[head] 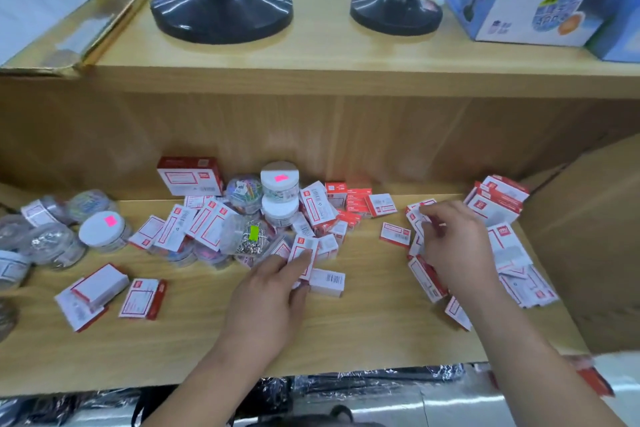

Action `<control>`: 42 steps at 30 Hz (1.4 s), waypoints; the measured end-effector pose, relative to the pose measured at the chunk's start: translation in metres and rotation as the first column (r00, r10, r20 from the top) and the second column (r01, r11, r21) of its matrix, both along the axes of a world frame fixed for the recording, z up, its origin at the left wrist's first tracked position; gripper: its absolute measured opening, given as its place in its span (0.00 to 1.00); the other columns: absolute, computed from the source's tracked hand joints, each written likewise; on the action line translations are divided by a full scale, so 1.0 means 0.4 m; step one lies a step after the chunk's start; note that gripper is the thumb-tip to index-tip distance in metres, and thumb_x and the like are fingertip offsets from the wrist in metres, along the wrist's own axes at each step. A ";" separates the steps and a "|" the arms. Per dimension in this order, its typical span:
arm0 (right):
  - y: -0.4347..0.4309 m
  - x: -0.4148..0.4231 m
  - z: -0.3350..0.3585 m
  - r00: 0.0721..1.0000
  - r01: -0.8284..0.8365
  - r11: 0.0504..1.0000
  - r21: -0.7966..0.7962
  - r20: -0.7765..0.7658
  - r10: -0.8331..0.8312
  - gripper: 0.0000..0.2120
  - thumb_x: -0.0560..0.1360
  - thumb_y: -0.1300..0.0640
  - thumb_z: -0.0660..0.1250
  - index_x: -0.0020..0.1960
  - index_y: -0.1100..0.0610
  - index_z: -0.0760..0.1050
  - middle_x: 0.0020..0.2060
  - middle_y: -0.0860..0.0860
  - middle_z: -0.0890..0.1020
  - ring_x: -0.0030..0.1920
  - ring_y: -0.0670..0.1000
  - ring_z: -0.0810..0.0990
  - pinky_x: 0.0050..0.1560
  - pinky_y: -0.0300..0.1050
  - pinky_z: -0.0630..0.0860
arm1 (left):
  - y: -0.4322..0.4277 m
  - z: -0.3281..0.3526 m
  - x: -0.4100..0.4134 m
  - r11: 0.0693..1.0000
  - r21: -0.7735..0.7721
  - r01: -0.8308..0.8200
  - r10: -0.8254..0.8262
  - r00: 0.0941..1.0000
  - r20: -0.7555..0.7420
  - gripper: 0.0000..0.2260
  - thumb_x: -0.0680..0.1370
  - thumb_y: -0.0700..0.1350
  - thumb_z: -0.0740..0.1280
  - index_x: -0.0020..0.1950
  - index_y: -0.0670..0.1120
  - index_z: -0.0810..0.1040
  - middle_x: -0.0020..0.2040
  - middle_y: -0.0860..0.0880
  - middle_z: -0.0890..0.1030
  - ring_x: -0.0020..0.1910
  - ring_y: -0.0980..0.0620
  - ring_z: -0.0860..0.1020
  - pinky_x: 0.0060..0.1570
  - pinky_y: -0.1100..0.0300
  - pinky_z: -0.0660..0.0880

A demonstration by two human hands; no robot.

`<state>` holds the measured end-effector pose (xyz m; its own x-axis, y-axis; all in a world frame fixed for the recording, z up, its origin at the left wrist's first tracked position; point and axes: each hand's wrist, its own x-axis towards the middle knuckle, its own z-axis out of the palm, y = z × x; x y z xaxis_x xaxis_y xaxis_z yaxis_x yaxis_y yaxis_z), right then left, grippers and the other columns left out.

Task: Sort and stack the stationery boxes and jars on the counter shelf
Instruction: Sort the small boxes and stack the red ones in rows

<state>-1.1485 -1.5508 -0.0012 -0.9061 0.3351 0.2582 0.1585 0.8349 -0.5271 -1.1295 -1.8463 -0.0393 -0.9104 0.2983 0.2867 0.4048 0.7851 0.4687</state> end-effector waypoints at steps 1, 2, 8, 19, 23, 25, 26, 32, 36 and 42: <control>0.003 0.004 0.009 0.999 0.035 0.999 0.028 -0.006 -0.035 0.12 0.76 0.66 0.68 0.56 0.58 0.83 0.53 0.51 0.81 0.53 0.54 0.80 0.50 0.42 0.74 | 0.001 0.010 -0.004 0.997 0.071 -0.001 0.001 1.000 0.003 0.22 0.72 0.44 0.75 0.66 0.53 0.81 0.49 0.51 0.82 0.44 0.46 0.82 0.41 0.55 0.81; 0.003 0.010 0.015 0.997 0.073 0.995 0.063 0.009 -0.073 0.12 0.77 0.64 0.68 0.58 0.57 0.82 0.56 0.51 0.81 0.57 0.55 0.79 0.51 0.46 0.76 | 0.003 0.023 -0.006 0.990 0.139 -0.009 0.009 1.000 0.003 0.21 0.72 0.43 0.75 0.65 0.53 0.82 0.48 0.53 0.81 0.42 0.50 0.81 0.41 0.58 0.79; -0.140 0.061 0.033 0.980 -0.170 0.939 -0.299 0.044 0.192 0.15 0.73 0.58 0.74 0.59 0.50 0.81 0.53 0.46 0.82 0.52 0.48 0.81 0.53 0.45 0.78 | 0.007 0.016 -0.025 0.842 0.524 -0.125 0.021 0.980 0.199 0.17 0.74 0.45 0.73 0.61 0.59 0.83 0.49 0.57 0.85 0.42 0.57 0.84 0.45 0.52 0.83; -0.252 0.091 -0.053 0.909 -0.128 0.906 -0.405 0.318 0.270 0.04 0.72 0.52 0.73 0.43 0.43 0.81 0.37 0.39 0.84 0.39 0.42 0.81 0.42 0.43 0.78 | -0.050 -0.013 0.046 0.925 0.374 -0.069 0.046 0.996 0.071 0.16 0.73 0.41 0.73 0.58 0.56 0.83 0.57 0.57 0.80 0.52 0.55 0.81 0.50 0.56 0.80; -0.243 0.099 -0.051 0.917 -0.111 0.882 -0.458 0.295 0.269 0.08 0.71 0.52 0.76 0.43 0.40 0.80 0.39 0.38 0.84 0.38 0.42 0.81 0.44 0.47 0.80 | -0.056 -0.004 0.054 0.981 0.190 -0.043 0.053 0.997 -0.049 0.17 0.73 0.44 0.73 0.61 0.57 0.80 0.58 0.53 0.77 0.53 0.49 0.78 0.49 0.53 0.79; -0.247 0.104 -0.055 0.927 -0.135 0.893 -0.429 0.263 0.266 0.09 0.70 0.51 0.78 0.45 0.40 0.81 0.42 0.41 0.82 0.38 0.43 0.80 0.43 0.43 0.77 | -0.060 0.007 0.043 0.969 0.244 -0.043 0.059 0.997 -0.056 0.19 0.75 0.44 0.72 0.65 0.58 0.77 0.57 0.54 0.77 0.52 0.50 0.79 0.48 0.54 0.79; -0.250 0.104 -0.056 0.930 -0.143 0.895 -0.422 0.252 0.267 0.11 0.70 0.52 0.78 0.46 0.40 0.81 0.43 0.41 0.81 0.39 0.42 0.80 0.43 0.39 0.76 | -0.063 0.014 0.037 0.957 0.286 -0.043 0.062 0.996 -0.057 0.20 0.76 0.43 0.71 0.66 0.58 0.77 0.57 0.54 0.77 0.52 0.52 0.79 0.49 0.56 0.79; -0.250 0.124 -0.012 0.965 -0.184 0.829 -0.528 0.063 0.255 0.22 0.70 0.60 0.78 0.60 0.44 0.77 0.53 0.40 0.79 0.44 0.38 0.81 0.41 0.27 0.74 | -0.026 0.055 0.024 0.853 0.521 -0.025 0.021 1.000 0.013 0.14 0.78 0.40 0.72 0.62 0.49 0.83 0.53 0.56 0.80 0.47 0.58 0.81 0.47 0.60 0.79; -0.239 0.133 0.040 0.943 -0.282 0.727 -0.625 -0.039 0.332 0.18 0.74 0.61 0.76 0.61 0.49 0.80 0.51 0.42 0.85 0.49 0.43 0.83 0.47 0.37 0.79 | 0.050 0.081 0.024 0.781 0.624 0.024 -0.116 0.987 0.107 0.13 0.78 0.44 0.72 0.62 0.50 0.84 0.51 0.57 0.82 0.46 0.53 0.82 0.46 0.55 0.81; -0.116 0.154 0.051 1.000 0.027 0.811 -0.585 0.017 -0.022 0.04 0.72 0.56 0.77 0.46 0.51 0.84 0.37 0.45 0.85 0.38 0.52 0.82 0.42 0.44 0.79 | 0.076 0.045 -0.027 0.912 0.393 0.118 -0.168 0.981 0.094 0.17 0.76 0.46 0.69 0.65 0.51 0.80 0.58 0.57 0.81 0.53 0.54 0.82 0.55 0.55 0.79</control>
<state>-1.0871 -1.5972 0.0193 -0.8968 0.4423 -0.0018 0.1819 0.3652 -0.9130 -1.1401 -1.8160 -0.0211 -0.9016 0.3177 0.2934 0.4189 0.4725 0.7754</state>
